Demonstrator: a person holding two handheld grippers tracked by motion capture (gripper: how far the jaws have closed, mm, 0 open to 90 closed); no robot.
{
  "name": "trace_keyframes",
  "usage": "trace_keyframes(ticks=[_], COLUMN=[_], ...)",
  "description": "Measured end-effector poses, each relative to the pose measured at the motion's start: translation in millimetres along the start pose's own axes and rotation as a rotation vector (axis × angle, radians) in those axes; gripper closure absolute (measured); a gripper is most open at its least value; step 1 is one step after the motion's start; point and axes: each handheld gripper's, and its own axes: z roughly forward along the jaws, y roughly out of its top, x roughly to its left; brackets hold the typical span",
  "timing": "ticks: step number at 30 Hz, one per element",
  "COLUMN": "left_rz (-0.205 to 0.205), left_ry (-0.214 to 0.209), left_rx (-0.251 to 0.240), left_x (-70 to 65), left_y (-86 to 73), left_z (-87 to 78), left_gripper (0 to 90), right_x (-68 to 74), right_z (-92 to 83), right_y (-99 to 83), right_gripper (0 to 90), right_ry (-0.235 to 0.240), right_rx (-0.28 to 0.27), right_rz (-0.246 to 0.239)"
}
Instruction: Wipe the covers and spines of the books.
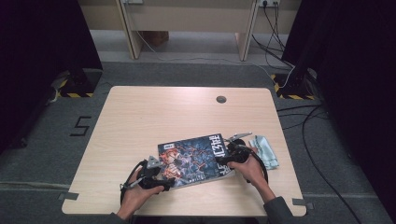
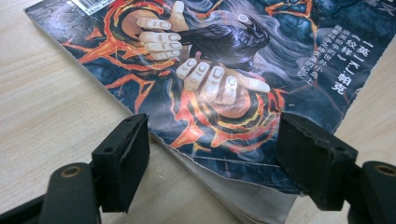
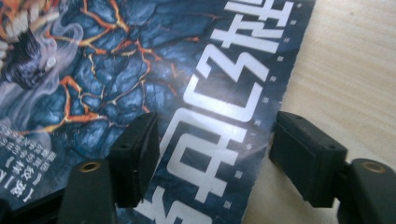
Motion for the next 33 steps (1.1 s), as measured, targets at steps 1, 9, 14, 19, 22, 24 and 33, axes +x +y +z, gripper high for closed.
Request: trace_keyframes(ticks=[1, 9, 14, 19, 22, 24, 33], left_rz=[-0.002, -0.009, -0.011, -0.013, -0.013, -0.010, 0.028], left_ry=[-0.005, 0.004, 0.008, 0.018, 0.022, 0.021, 0.060], left_rx=[-0.003, -0.006, -0.010, -0.006, -0.010, -0.008, -0.029], left_x=[1.5, 11.1, 21.9, 31.6, 35.3, 36.7, 27.7], left_y=[0.3, 9.4, 17.2, 27.3, 32.2, 35.2, 22.8], left_z=[0.2, 6.3, 11.3, 17.9, 22.0, 24.0, 9.5], left_gripper=[25.0, 26.0, 26.6, 26.3, 26.2, 26.0, 27.9], right_x=[1.9, 12.3, 21.9, 35.1, 41.0, 42.0, 20.3], right_z=[-0.9, -9.5, -17.2, -24.6, -29.1, -30.5, -35.0], right_y=[-0.7, -12.1, -24.1, -37.0, -44.6, -46.7, -32.6], right_gripper=[31.6, 30.0, 29.6, 29.6, 30.5, 31.9, 37.6], right_ry=[-0.008, -0.026, -0.022, 0.009, 0.038, 0.047, 0.022], right_rx=[0.009, 0.037, 0.053, 0.070, 0.073, 0.075, -0.015], right_rz=[-0.005, 0.016, 0.003, -0.014, -0.015, -0.021, -0.043])
